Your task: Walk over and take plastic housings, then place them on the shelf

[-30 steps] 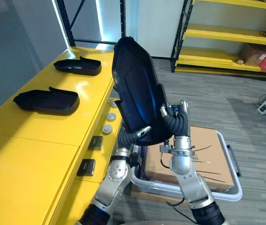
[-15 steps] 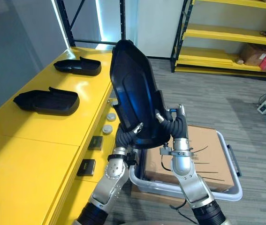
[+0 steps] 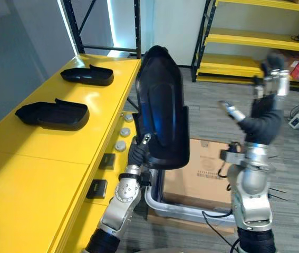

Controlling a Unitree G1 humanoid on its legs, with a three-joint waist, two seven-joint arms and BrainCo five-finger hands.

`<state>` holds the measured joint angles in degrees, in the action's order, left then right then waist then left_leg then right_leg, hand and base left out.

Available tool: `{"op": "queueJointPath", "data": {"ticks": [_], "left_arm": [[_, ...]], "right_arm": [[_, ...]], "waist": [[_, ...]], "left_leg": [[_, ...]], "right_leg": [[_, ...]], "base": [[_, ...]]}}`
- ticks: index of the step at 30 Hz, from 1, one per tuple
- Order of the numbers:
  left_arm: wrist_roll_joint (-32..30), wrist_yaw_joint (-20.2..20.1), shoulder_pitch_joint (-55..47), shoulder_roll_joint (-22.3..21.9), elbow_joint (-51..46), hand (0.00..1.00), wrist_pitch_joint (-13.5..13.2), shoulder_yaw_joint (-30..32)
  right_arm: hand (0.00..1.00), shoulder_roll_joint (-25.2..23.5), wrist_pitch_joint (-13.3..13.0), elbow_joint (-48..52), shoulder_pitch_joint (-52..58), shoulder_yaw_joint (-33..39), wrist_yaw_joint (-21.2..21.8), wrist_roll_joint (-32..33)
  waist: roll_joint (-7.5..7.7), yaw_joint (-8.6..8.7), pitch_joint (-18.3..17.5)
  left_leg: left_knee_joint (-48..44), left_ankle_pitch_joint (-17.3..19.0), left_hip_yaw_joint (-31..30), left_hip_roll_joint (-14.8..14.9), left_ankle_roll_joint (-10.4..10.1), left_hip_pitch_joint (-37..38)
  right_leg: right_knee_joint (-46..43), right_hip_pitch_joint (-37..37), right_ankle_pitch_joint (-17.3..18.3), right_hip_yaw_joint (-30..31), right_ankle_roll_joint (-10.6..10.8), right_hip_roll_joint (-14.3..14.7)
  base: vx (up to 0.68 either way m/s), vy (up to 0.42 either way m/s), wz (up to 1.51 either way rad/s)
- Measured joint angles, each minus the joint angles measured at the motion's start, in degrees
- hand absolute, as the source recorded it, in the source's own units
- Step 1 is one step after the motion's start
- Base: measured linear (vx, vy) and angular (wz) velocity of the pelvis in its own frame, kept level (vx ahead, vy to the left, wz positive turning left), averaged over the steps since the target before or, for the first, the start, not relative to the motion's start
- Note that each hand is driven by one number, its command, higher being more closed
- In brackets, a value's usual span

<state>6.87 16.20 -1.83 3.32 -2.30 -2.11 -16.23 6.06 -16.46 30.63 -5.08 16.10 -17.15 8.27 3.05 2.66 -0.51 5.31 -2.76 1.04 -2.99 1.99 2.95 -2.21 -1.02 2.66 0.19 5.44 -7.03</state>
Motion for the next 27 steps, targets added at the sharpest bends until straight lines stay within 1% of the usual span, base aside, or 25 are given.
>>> {"op": "queueJointPath", "data": {"ticks": [1, 2, 3, 4, 5, 6, 7, 8, 9, 10, 11, 13, 14, 15, 17, 18, 19, 20, 22, 24, 26, 27], "left_arm": [[-0.1, -0.01, -0.31, 0.0, 0.34, 1.0, 0.03, 0.53], [-0.32, -0.01, -1.62, -0.01, 0.39, 1.0, 0.05, 2.03], [-0.33, -0.03, -2.11, -0.06, 0.39, 1.0, 0.05, 2.65], [-0.34, -0.02, -2.81, -0.18, 0.39, 1.0, 0.05, 3.55], [-0.34, -0.01, -3.64, -0.31, 0.15, 1.0, 0.04, 5.15], [-0.34, -0.01, -4.07, -0.32, -0.02, 1.0, 0.03, 5.74], [-0.34, -0.02, -4.77, -0.31, -0.27, 1.0, 0.03, 6.38], [-0.34, -0.03, -5.85, -0.31, -1.19, 1.0, 0.01, 7.28], [-0.34, -0.01, -6.56, -0.31, -1.94, 1.0, -0.02, 7.46], [-0.34, -0.01, -7.81, -0.34, -3.21, 1.0, -0.29, 7.74], [-0.34, 0.01, -8.59, -0.37, -4.04, 1.0, -0.37, 7.87], [-0.27, 0.0, -11.07, -0.56, -7.22, 1.0, -0.87, 8.02], [-0.28, -0.02, -11.54, -0.77, -7.97, 1.0, -1.01, 8.1], [-0.28, -0.18, -12.96, -1.34, -9.89, 1.0, -1.59, 8.61], [-0.26, -0.4, -13.67, -2.11, -10.69, 1.0, -2.11, 9.24], [-0.23, -0.64, -13.9, -2.43, -10.79, 1.0, -2.51, 9.62], [-0.2, -0.96, -14.58, -2.62, -11.07, 1.0, -2.79, 9.73], [-0.2, -1.17, -15.28, -2.63, -11.27, 1.0, -2.8, 9.73], [-0.19, -1.32, -15.87, -2.93, -11.35, 1.0, -2.81, 9.62], [-0.08, -1.49, -15.9, -3.28, -11.38, 1.0, -2.82, 9.59], [0.23, -1.68, -15.9, -3.83, -11.38, 1.0, -2.83, 9.61], [0.24, -1.68, -15.81, -3.99, -11.39, 1.0, -2.83, 9.59]], "right_arm": [[0.0, 0.0, -0.25, -0.05, 0.1, 2.21, -0.07, 0.97], [0.0, 0.01, -1.12, -0.75, 0.83, 7.93, -0.38, 2.63], [0.0, 0.02, -1.24, -1.45, 1.36, 10.22, -0.69, 3.02], [0.0, 0.04, -1.3, -3.74, 2.73, 14.59, -1.73, 3.5], [0.0, 0.06, -1.29, -7.48, 4.13, 18.11, -2.82, 4.34], [0.0, 0.07, -1.2, -9.67, 4.98, 19.55, -3.34, 4.85], [0.0, 0.07, -0.95, -14.52, 7.3, 21.68, -4.41, 5.31], [0.0, 0.04, -0.31, -19.94, 10.04, 22.79, -5.41, 5.45], [0.0, -0.09, 0.66, -22.43, 11.34, 23.08, -5.81, 5.48], [0.0, -0.59, 2.59, -26.96, 13.96, 23.74, -6.49, 5.69], [0.0, -1.04, 3.56, -29.1, 15.04, 23.96, -6.51, 5.77], [0.0, -3.52, 6.4, -37.73, 18.61, 23.97, -6.11, 7.23], [0.0, -4.35, 6.88, -39.68, 19.3, 23.85, -5.93, 7.69], [0.0, -6.86, 8.33, -45.76, 21.07, 23.33, -3.78, 8.3], [0.0, -8.4, 9.26, -49.57, 21.91, 23.19, -1.85, 9.4], [0.0, -9.03, 9.69, -53.02, 22.29, 22.52, -0.82, 9.72], [0.0, -9.08, 10.64, -57.53, 22.66, 20.89, 0.35, 9.57], [0.0, -9.2, 11.09, -61.16, 22.98, 19.03, 1.35, 9.56], [0.0, -9.23, 12.05, -66.03, 22.91, 16.44, 3.11, 9.29], [0.0, -9.16, 12.95, -70.15, 22.93, 13.33, 4.81, 8.9], [0.0, -9.59, 13.72, -74.33, 22.01, 9.65, 6.33, 7.25], [0.0, -9.6, 13.95, -74.83, 21.87, 9.16, 6.39, 6.76]], "waist": [[-0.07, 0.01, 0.03], [-0.27, 0.22, 0.02], [-0.3, 0.33, 0.02], [-0.32, 0.56, 0.02], [-0.36, 1.16, 0.03], [-0.4, 1.45, 0.03], [-0.56, 1.64, -0.02], [-0.79, 1.71, -0.04], [-0.95, 1.85, -0.04], [-1.4, 1.89, -0.05], [-1.67, 1.92, -0.06], [-2.46, 1.8, -0.05], [-2.59, 1.73, -0.02], [-2.58, 1.49, 0.01], [-2.54, 1.27, 0.05], [-2.48, 1.21, 0.11], [-2.45, 1.21, 0.21], [-2.26, 1.17, 0.38], [-2.53, 0.92, 0.39], [-2.68, 0.17, 0.45], [-2.44, -1.09, 0.55], [-2.3, -1.11, 0.6]], "left_leg": [[0.0, 0.0, -0.03, -0.01, 0.0, -0.03], [0.0, 0.0, -0.06, -0.01, 0.0, -0.12], [0.0, 0.0, -0.09, -0.01, 0.0, -0.14], [0.0, 0.0, -0.22, 0.0, 0.0, -0.26], [0.0, 0.0, -0.4, -0.01, 0.0, -0.4], [0.0, 0.0, -0.5, -0.02, 0.0, -0.46], [0.0, 0.02, -0.55, -0.01, -0.01, -0.66], [0.0, 0.03, -0.6, -0.01, -0.01, -0.84], [0.0, 0.04, -0.59, 0.0, -0.01, -0.92], [0.0, 0.08, -0.58, 0.02, -0.05, -1.07], [0.0, 0.12, -0.57, 0.04, -0.05, -1.11], [-0.01, 0.23, -0.19, 0.24, -0.13, -1.09], [-0.01, 0.25, -0.06, 0.34, -0.17, -1.01], [-0.37, 0.65, 0.33, 0.66, -0.31, -0.73], [-1.01, 1.48, 0.66, 0.9, -0.66, -0.64], [-1.63, 1.94, 0.6, 0.99, -0.68, -0.66], [-1.94, 2.48, 0.59, 1.1, -1.11, -0.66], [-2.01, 3.08, 0.61, 1.11, -0.7, -0.51], [-2.14, 3.17, 0.56, 1.16, -0.66, -0.42], [-2.25, 3.2, 0.63, 1.32, -0.65, -0.57], [-2.62, 3.36, -0.48, 1.35, -0.86, -0.77], [-2.98, 3.36, -1.63, 1.16, -0.88, -1.12]], "right_leg": [[0.01, 0.01, 0.0, -0.01, 0.0, 0.0], [0.08, 0.07, 0.0, -0.02, 0.0, 0.0], [0.11, 0.07, 0.0, -0.05, 0.0, 0.0], [0.16, 0.07, 0.0, -0.16, 0.0, 0.0], [0.22, 0.11, 0.0, -0.27, 0.0, 0.0], [0.24, 0.14, 0.0, -0.31, -0.01, 0.0], [0.28, 0.3, 0.01, -0.32, -0.01, 0.0], [0.32, 0.45, 0.01, -0.36, -0.01, 0.0], [0.32, 0.54, 0.01, -0.35, -0.01, 0.0], [0.31, 0.67, 0.01, -0.35, -0.01, 0.01], [0.29, 0.73, 0.02, -0.34, -0.01, 0.02], [0.18, 0.61, 0.02, -0.27, -0.01, 0.13], [0.16, 0.42, 0.03, -0.24, -0.01, 0.19], [-0.16, 0.17, 0.12, -0.13, -0.13, 0.31], [-0.71, 0.13, 0.41, 0.04, -0.36, 0.28], [-1.09, -0.08, 0.66, -0.01, -0.42, 0.29], [-1.74, -0.36, 1.2, -0.04, -0.5, 0.33], [-2.2, -0.65, 1.82, -0.24, -0.33, 0.31], [-2.72, -0.74, 2.18, -0.58, -0.38, 0.29], [-2.72, -0.83, 2.19, -1.13, -0.42, 0.29], [-2.95, -1.4, 2.52, -2.5, -0.53, 0.22], [-3.26, -1.53, 2.83, -3.42, -0.55, 0.01]], "base": [[0.0, 0.0, 0.0], [0.0, 0.0, 0.0], [0.0, 0.0, 0.0], [0.0, 0.0, 0.05], [0.0, 0.0, 0.06], [0.0, 0.0, 0.04], [0.0, 0.0, 0.0], [0.0, 0.0, 0.0], [0.0, 0.0, 0.0], [0.0, 0.0, 0.0], [0.0, 0.0, 0.0], [0.0, -0.005, -0.04], [0.0, 0.0, -0.06], [0.0, 0.0, -0.09], [-0.01, -0.008, -0.08], [-0.04, -0.027, -0.01], [-0.08, -0.046, 0.05], [-0.08, -0.047, 0.05], [-0.04, -0.035, 0.1], [-0.01, -0.035, 0.11], [0.01, -0.042, 0.28], [0.03, -0.047, 0.74]]}}
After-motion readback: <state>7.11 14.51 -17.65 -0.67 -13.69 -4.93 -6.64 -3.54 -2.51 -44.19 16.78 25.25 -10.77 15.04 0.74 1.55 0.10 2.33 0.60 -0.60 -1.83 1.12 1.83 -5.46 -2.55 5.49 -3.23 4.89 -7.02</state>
